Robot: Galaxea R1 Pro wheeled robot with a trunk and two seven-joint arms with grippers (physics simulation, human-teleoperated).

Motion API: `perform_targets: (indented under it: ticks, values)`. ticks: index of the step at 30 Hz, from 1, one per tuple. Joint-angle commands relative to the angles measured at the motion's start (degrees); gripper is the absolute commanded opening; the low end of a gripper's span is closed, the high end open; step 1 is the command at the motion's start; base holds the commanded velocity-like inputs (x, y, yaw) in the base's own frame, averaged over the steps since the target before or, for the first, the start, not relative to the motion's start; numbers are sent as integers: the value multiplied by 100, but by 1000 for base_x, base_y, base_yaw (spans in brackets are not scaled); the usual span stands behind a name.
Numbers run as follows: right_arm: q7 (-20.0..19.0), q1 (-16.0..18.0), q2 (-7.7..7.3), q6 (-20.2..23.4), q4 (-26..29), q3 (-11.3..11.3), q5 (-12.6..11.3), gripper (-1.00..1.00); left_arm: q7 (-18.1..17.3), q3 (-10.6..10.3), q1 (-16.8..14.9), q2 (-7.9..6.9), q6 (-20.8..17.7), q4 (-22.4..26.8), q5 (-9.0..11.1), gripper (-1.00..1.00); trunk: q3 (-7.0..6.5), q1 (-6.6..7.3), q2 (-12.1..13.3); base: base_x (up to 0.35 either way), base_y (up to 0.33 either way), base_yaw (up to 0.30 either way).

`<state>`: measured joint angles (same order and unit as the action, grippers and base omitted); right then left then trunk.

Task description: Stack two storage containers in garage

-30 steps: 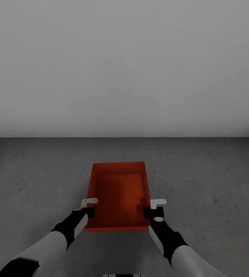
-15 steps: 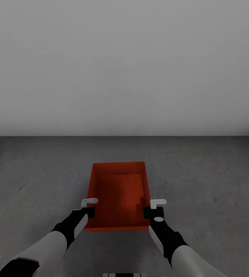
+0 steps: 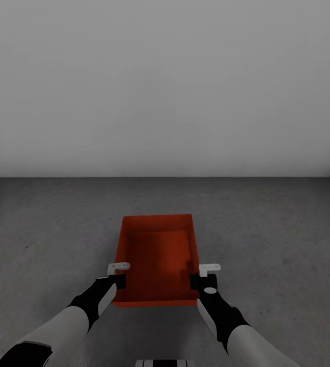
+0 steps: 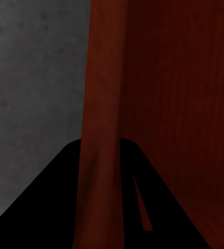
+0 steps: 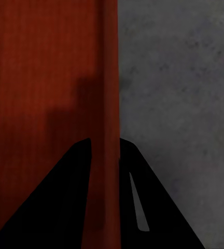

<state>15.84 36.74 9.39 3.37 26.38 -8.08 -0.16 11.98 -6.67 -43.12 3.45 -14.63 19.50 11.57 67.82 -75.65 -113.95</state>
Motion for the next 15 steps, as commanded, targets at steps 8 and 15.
perform_targets:
  ticks: [8,15]
  values:
    - [33,0,-7,32,-2,-1,-71,-100,68,248,-4,-275,180,27,-111,-100,13,1,-2,0,0,0]
    - [33,0,-7,36,-2,-1,-71,-100,68,247,-4,-275,180,26,-111,-100,49,-43,-82,0,0,0]
